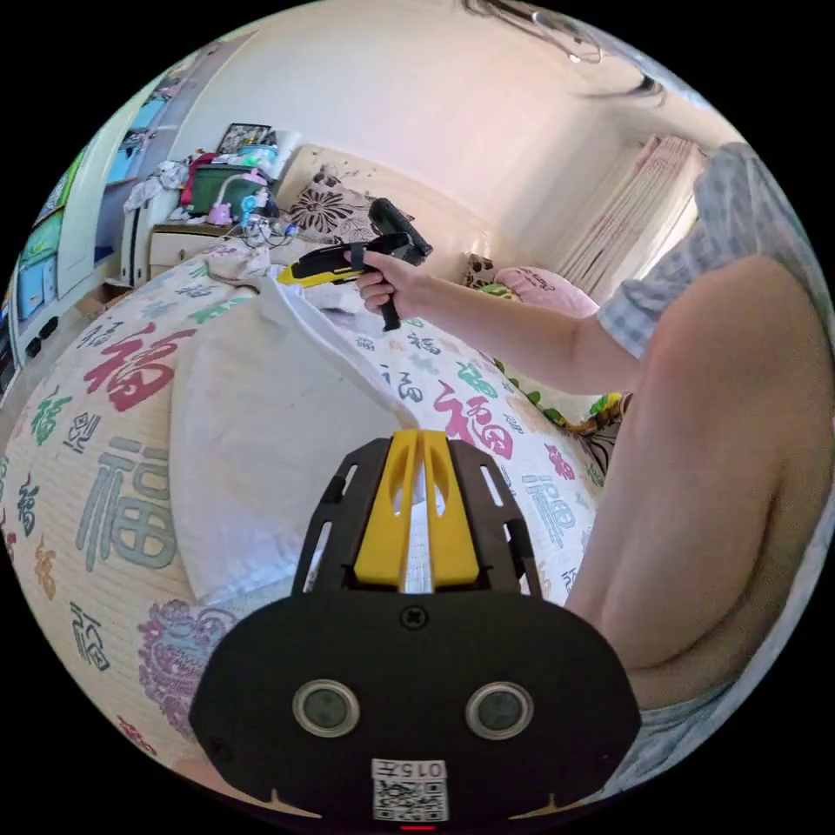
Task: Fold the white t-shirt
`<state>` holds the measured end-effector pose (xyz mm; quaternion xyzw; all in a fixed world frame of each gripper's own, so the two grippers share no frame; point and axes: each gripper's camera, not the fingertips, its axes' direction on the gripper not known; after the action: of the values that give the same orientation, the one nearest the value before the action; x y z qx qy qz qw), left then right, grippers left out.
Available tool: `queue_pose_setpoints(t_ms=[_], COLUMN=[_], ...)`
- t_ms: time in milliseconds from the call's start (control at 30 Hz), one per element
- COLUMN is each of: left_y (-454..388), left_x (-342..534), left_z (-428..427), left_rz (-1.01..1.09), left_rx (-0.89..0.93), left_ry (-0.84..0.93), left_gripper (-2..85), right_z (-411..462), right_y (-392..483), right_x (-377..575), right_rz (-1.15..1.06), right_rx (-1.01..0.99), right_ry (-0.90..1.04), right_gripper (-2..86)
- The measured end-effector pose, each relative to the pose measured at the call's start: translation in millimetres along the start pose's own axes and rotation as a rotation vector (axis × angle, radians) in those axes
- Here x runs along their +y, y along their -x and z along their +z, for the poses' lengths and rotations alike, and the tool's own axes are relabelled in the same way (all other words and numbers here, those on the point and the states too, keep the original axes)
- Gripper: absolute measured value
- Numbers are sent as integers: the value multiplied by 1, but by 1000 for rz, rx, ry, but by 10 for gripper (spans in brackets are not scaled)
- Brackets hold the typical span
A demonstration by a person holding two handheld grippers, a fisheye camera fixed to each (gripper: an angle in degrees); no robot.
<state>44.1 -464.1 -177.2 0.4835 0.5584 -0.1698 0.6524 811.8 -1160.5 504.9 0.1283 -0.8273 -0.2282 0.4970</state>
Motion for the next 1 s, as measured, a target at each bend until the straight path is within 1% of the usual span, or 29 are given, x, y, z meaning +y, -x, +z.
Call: queue_pose_setpoints(t_ms=[100, 267, 367, 400, 433, 500, 567, 600, 667, 733, 800, 867, 900, 933, 1000], left_y=[-15, -33, -30, -27, -24, -22, -21, -19, -6, 25, 55, 80, 93, 104, 122], left_x=[-10, -29, -37, -37, -39, -48, -60, -69, -82, -95, -102, -109, -113, -117, -122], left_z=[47, 105, 147, 164, 174, 171, 157, 145, 125, 108, 105, 105, 107, 115, 128], left_rz=[36, 137, 131, 124, 92, 70, 91, 112, 112, 71, -3, -57, -60, -54, -88], left_rx=[54, 11, 12, 54, 107, 159, 180, 164, 69, -68, -138, -181, -231, -303, -344], left_ry=[62, 149, 295, 378, 417, 389, 325, 280, 215, 179, 187, 202, 227, 295, 428], left_gripper=[-5, -5, -4, -3, -2, -2, -3, -2, -1, 3, 9, 15, 16, 16, 11], right_z=[-29, -67, -83, -95, -110, -133, -145, -147, -144, -135, -129, -130, -135, -142, -153], right_y=[-26, -60, -80, -85, -86, -81, -70, -61, -49, -46, -53, -65, -73, -80, -90], right_x=[33, 73, 99, 111, 125, 142, 147, 145, 138, 123, 112, 107, 108, 111, 118], right_rz=[81, 209, 324, 379, 422, 443, 388, 344, 288, 259, 286, 350, 407, 437, 450], right_rx=[36, 58, 117, 126, 138, 164, 203, 242, 297, 338, 348, 337, 332, 303, 245], right_ry=[-14, -103, -116, -160, -239, -331, -309, -251, -174, -89, -55, -56, -75, -98, -121], right_gripper=[14, 23, 54, 65, 73, 79, 85, 95, 112, 133, 132, 108, 87, 74, 66])
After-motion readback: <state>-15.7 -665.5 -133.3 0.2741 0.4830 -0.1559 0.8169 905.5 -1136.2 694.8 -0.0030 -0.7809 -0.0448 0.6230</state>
